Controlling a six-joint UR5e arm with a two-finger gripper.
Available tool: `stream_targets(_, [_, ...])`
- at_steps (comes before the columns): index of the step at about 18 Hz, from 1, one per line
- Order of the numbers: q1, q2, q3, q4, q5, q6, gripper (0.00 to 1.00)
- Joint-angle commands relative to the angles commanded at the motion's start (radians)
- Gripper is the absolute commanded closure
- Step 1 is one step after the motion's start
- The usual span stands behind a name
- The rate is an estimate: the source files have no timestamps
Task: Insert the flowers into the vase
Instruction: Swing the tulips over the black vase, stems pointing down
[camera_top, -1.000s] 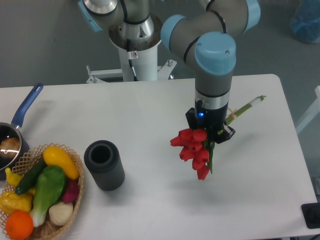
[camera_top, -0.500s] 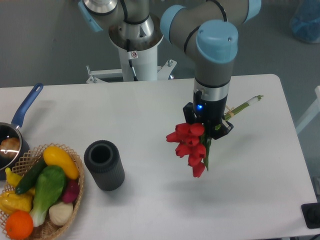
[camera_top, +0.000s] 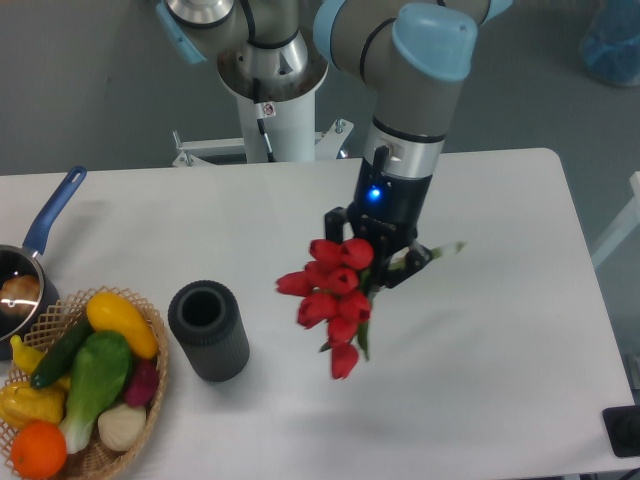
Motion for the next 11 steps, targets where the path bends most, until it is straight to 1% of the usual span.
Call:
stream_targets(2, [0.0,-0.008,-0.003,0.002,-0.152,-0.026,0.98])
stream_targets(3, [0.0,-0.011,-0.005,0.002,-0.201,-0.042,0.97])
stream_targets(4, [0.0,-0.012,-0.005,0.003,-0.224,-0.063,0.97])
stream_targets(6, [0.0,-0.009,-0.006,0.003,-0.231,-0.098,0.96])
stream_targets(7, [0.003,-0.009,-0.006,0.006,-0.266,-0.12,0.92])
stream_targets(8, [0.005,-0.017,-0.008,0.008,-0.362,-0.124,0.88])
stream_targets(9, [0.018,-0.026,-0.024,0.009,-0.47,-0.125,0.85])
stream_targets(10, [0.044,-0.025,-0.049,0.009,-0.559,-0.125,0.85])
stream_targets(11, [0.054,-0.015,-0.07,0.009,-0.601,-0.125,0.85])
